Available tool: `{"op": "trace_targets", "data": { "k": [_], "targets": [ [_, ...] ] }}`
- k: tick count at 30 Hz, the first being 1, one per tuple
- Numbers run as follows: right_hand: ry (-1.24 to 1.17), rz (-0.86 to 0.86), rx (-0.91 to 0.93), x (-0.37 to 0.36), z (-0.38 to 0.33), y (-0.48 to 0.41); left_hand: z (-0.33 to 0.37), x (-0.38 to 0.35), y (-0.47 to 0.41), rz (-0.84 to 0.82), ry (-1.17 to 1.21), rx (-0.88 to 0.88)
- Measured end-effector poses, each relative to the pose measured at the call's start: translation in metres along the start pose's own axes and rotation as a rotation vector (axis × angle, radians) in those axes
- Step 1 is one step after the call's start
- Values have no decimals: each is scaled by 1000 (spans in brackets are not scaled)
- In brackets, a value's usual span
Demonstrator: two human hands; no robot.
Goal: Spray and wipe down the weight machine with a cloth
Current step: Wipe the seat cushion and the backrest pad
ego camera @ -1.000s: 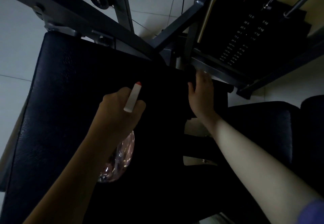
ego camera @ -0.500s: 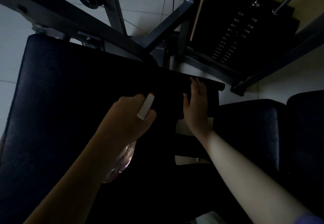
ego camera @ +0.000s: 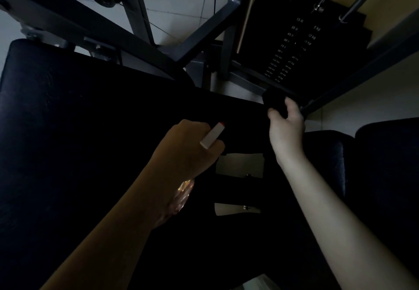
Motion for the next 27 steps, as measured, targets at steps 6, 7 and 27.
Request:
{"op": "trace_targets", "data": {
  "k": [6,7,27],
  "targets": [
    [18,-55,-58,-2,11,-8,5,-10,-2,-84,-19,-3],
    [22,-77,-63,-5,13,-10,3,-11,-3,-97,-14,-7],
    [415,-34,396,-69,61,35,-24,10,-5,82,291,75]
  ]
}}
Point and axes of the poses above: each hand's wrist, its own y-axis away from the middle knuckle, its own x-axis out of the back of the hand, z = x × y, the point moved 3 cm from there along -y, towards the middle knuckle, and after that the axes turned 7 degrees about y, right-handed, at the moved point
